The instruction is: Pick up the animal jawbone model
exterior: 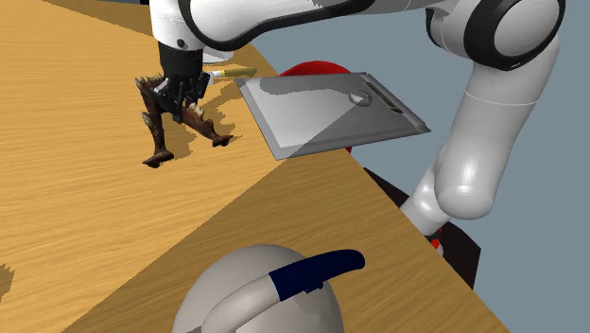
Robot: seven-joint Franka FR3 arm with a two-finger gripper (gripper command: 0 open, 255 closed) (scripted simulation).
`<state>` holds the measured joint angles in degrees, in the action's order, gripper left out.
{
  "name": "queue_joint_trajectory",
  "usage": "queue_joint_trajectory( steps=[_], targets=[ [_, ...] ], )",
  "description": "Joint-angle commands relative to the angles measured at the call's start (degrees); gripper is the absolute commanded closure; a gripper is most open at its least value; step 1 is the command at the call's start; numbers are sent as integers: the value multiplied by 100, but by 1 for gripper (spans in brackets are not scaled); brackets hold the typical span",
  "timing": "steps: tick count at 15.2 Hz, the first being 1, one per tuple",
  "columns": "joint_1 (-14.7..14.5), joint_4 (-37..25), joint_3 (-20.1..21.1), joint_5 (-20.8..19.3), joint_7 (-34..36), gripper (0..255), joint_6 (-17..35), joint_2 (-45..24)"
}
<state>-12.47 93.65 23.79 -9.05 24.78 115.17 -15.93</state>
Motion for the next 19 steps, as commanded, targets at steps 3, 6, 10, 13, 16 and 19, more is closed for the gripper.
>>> queue_joint_trajectory(
  steps=[3, 6, 10, 13, 16, 19],
  targets=[
    [-15, -82, 6, -1, 6, 255, -83, -11],
    [-21, -279, 15, 19, -15, 255, -303, 15],
    [-35, -567, 26, 37, -38, 255, -604, 30],
    [-51, -804, 33, 42, -52, 255, -836, 26],
    [-72, -1061, 39, 40, -62, 255, -1075, 8],
    [-81, -1164, 42, 37, -65, 255, -1168, -3]
  ],
)
